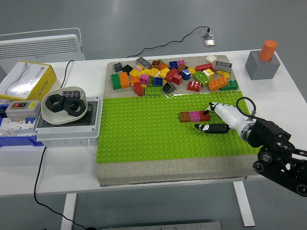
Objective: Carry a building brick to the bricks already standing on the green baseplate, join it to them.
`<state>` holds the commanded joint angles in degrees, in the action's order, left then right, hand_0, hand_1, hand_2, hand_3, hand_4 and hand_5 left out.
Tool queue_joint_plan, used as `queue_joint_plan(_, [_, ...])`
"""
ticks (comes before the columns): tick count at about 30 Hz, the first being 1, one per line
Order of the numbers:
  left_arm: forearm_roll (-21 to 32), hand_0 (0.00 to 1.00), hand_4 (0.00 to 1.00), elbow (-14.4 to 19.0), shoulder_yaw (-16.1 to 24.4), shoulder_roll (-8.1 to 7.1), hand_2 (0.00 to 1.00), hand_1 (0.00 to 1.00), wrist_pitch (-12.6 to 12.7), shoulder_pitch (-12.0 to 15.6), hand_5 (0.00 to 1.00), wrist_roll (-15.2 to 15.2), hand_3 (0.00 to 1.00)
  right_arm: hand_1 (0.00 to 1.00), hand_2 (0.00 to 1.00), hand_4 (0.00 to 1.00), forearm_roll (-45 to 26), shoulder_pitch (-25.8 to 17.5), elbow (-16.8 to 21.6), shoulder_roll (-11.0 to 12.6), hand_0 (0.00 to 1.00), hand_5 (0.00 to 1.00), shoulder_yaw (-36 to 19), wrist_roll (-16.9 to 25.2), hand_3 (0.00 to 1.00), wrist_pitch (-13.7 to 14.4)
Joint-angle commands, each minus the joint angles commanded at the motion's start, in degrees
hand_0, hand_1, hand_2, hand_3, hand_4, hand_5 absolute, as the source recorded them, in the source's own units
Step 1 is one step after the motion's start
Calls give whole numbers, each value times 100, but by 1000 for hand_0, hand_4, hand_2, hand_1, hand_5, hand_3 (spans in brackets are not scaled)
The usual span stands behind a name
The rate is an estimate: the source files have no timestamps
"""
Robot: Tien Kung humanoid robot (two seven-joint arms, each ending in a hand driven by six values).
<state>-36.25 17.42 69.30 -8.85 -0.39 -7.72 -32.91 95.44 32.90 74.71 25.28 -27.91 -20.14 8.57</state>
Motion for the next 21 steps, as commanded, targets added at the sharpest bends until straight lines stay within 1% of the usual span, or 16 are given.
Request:
queue_joint_plan(1, [-4, 711, 998, 0, 1, 0, 642, 627, 2, 0, 998, 2, 830, 998, 998, 819, 2, -1, -1, 2, 998, 781, -6, 3, 684, 5])
queue_joint_plan(7, [-6, 711, 998, 2, 2, 1, 642, 627, 9, 4, 998, 7, 830, 998, 998, 830, -24, -8, 61, 51, 998, 776, -81, 54, 682, 58])
queue_joint_plan(12, [0, 711, 998, 2, 6, 1, 642, 627, 11, 6, 998, 5, 830, 998, 998, 830, -160, -36, 245, 173, 998, 776, -242, 180, 682, 176])
queue_joint_plan(13, [3, 711, 998, 2, 6, 1, 642, 627, 11, 7, 998, 5, 829, 998, 998, 838, -236, -50, 305, 213, 998, 764, -290, 227, 682, 220])
queue_joint_plan(18, [5, 711, 998, 1, 7, 1, 642, 627, 10, 5, 998, -1, 829, 998, 998, 838, -743, -133, 501, 387, 998, 764, -474, 554, 682, 505])
queue_joint_plan(19, [4, 711, 998, 1, 6, 2, 642, 627, 12, 3, 998, 0, 829, 997, 998, 806, -798, -171, 522, 437, 998, 566, -549, 595, 687, 563])
queue_joint_plan(21, [3, 711, 998, 2, 4, 3, 642, 627, 16, 0, 998, 2, 829, 997, 998, 806, -726, -275, 542, 544, 998, 566, -742, 577, 687, 612])
